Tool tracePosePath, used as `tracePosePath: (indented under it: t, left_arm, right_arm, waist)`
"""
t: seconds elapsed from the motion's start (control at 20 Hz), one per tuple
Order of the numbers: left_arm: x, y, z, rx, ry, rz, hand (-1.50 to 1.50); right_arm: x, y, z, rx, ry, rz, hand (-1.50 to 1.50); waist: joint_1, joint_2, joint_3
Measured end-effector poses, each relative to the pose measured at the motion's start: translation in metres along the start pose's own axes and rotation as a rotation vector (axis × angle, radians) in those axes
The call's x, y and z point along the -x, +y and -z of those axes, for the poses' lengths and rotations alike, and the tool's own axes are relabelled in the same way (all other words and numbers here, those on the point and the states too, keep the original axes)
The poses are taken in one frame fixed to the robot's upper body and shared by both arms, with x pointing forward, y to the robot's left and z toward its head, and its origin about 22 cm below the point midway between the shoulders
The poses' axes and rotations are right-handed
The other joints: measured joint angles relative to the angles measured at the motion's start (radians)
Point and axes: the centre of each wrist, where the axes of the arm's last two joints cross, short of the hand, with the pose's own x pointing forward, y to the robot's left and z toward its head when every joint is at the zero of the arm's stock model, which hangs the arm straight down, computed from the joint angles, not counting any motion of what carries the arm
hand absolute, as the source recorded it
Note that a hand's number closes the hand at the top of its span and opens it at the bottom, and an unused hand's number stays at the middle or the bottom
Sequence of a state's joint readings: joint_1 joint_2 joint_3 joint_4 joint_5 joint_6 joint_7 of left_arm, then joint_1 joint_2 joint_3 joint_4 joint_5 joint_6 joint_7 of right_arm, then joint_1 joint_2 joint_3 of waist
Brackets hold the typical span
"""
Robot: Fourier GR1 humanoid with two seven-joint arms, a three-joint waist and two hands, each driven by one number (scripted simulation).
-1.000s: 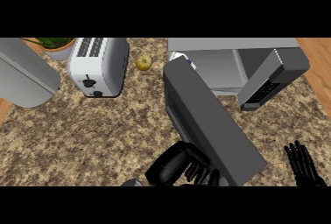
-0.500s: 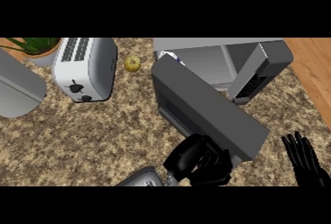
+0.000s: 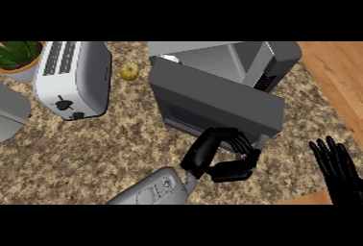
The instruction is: Pick up the milk, place it into the microwave and close the microwave
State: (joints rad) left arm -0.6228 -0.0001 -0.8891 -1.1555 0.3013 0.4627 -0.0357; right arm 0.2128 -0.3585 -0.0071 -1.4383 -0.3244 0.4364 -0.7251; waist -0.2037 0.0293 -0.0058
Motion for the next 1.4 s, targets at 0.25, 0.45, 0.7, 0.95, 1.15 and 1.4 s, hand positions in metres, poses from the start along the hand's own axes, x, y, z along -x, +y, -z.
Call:
tracePosePath:
  t: [0.25, 0.45, 0.7, 0.95, 1.15, 1.4]
  left_arm:
    - [-0.005, 0.016, 0.019, -0.139, -0.026, -0.013, 1.50]
    - [-0.008, 0.029, 0.032, -0.216, -0.035, -0.033, 1.50]
    - [-0.017, 0.045, 0.048, -0.289, -0.057, -0.085, 1.50]
    - [-0.020, 0.057, 0.059, -0.337, -0.075, -0.113, 1.50]
    - [-0.018, 0.059, 0.059, -0.366, -0.092, -0.134, 1.50]
    - [-0.015, 0.060, 0.058, -0.389, -0.116, -0.145, 1.50]
  right_arm:
    - [-0.012, 0.003, 0.011, -0.047, -0.012, 0.027, -1.50]
    - [-0.022, 0.006, 0.019, -0.094, -0.019, 0.050, -1.50]
    - [-0.030, 0.011, 0.025, -0.135, -0.024, 0.086, -1.50]
    - [-0.041, 0.011, 0.028, -0.152, -0.031, 0.106, -1.50]
    - [-0.048, 0.011, 0.031, -0.169, -0.040, 0.117, -1.50]
    - [-0.057, 0.010, 0.034, -0.191, -0.049, 0.133, -1.50]
  waist:
    - [-0.030, 0.010, 0.000]
    - [-0.055, 0.020, -0.001]
    - [-0.088, 0.034, -0.001]
    - [-0.118, 0.041, 0.000]
    - [-0.131, 0.040, 0.001]
    - [-0.141, 0.041, 0.002]
